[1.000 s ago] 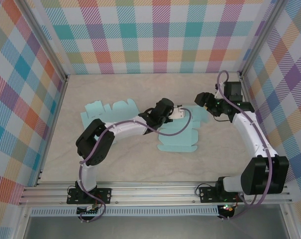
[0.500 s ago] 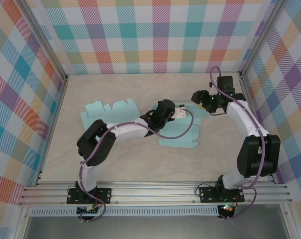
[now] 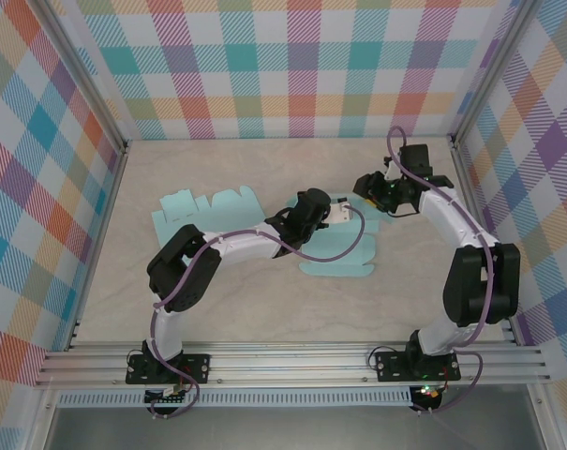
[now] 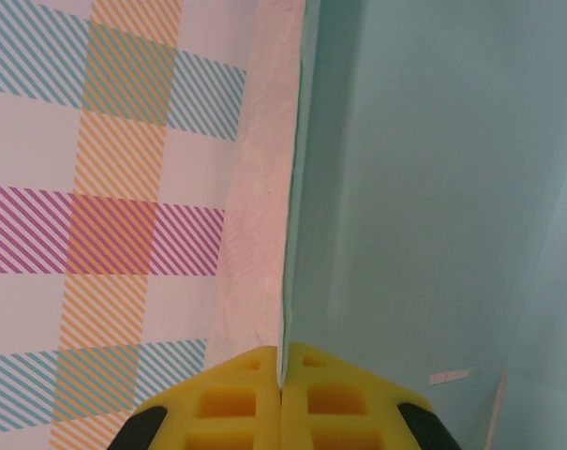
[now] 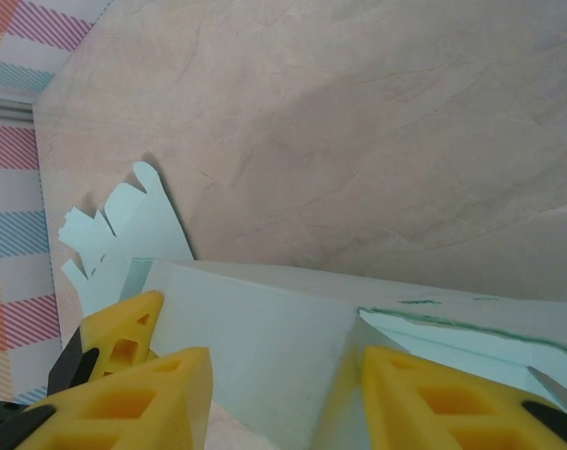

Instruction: Fold the paper box

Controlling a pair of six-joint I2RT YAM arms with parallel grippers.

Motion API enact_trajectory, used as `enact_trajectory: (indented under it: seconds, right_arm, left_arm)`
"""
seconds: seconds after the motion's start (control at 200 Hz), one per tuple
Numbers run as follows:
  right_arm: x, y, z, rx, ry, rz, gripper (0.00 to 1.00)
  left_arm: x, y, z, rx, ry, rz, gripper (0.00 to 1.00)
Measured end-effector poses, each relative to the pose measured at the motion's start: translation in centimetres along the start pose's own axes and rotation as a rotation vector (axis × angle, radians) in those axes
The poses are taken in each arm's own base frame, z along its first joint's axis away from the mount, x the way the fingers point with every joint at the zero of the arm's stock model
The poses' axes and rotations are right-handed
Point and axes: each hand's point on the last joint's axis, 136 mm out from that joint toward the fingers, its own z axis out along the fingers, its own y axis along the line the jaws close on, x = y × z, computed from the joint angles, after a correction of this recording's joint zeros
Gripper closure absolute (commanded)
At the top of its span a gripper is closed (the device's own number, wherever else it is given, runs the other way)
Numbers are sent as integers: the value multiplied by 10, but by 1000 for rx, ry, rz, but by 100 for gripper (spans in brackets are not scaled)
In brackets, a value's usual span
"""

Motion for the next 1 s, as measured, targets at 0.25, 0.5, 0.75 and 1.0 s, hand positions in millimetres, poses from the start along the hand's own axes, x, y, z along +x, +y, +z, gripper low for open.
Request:
enact_trajectory:
  seconds: [0.25,0.5,0.75,1.0]
  right_arm:
    - [8,-10,15,-19,18,55,75]
    - [18,-15,16,-37,17,73,55]
    - [34,-2,-25,-53,-71,28,48]
    - [61,-35,-47,39,-145,53,46]
  left_arm:
    - [8,-9,4,-25,22,12,100]
    - [11,-14,3,-42,38,17,100]
    - [20,-20,1,-81,61,16,100]
    - [19,-14,2,-125,55,20,100]
